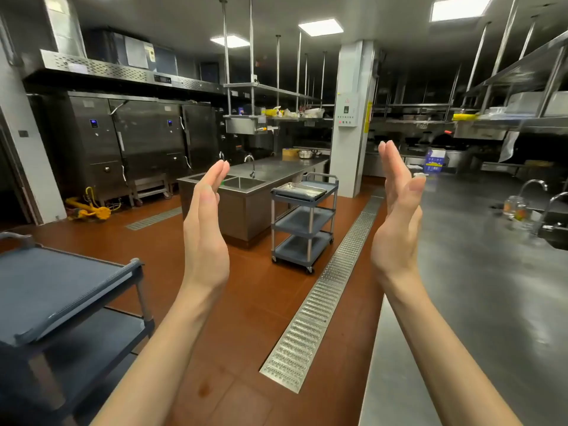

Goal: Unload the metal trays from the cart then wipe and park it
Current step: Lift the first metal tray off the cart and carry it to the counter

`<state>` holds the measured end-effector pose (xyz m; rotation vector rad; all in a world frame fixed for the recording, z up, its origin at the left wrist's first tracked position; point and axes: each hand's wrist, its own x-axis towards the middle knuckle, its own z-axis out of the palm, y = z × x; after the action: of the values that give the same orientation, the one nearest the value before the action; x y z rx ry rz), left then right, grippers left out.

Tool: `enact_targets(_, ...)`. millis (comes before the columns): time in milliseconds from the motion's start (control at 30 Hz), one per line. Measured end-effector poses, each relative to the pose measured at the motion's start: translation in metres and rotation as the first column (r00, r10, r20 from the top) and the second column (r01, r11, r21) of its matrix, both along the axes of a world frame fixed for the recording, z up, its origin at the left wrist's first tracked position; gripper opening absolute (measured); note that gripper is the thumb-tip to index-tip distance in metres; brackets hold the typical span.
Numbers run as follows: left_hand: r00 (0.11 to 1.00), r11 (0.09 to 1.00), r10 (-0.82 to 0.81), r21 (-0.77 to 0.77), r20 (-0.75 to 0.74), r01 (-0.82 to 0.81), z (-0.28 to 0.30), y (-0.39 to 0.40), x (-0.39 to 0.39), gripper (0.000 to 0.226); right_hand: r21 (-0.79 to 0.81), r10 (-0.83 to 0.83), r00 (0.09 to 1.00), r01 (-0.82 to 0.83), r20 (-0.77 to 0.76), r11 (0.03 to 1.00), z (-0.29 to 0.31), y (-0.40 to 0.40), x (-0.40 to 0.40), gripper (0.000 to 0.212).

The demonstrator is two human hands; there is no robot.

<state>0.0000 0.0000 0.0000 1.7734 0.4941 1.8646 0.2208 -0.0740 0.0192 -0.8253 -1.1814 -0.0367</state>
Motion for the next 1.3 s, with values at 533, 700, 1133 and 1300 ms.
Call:
enact_targets(533,0.998,0.996,-0.064,-0.068,0.019,0.065,-0.015,0.170,0.106,0.052,-0.070,-0.093,0.996,0.092,-0.012,0.993,-0.019,0.154,0.098,0.092)
enact_targets(700,0.989,0.988,-0.143,-0.060,0.028,0.145,-0.019,0.239,0.144,0.049,-0.072,-0.154,0.988,0.153,0.001,0.986,-0.026,0.209,0.129,0.088)
enact_targets(1133,0.957,0.954,-0.290,-0.071,0.026,0.291,-0.020,0.452,0.232,0.047,-0.069,-0.275,0.961,0.276,0.024,0.959,-0.026,0.390,0.199,0.084)
enact_targets(1300,0.946,0.941,-0.322,-0.100,0.027,0.323,-0.031,0.511,0.265,0.048,-0.104,-0.314,0.949,0.314,0.021,0.944,-0.035,0.440,0.223,0.086)
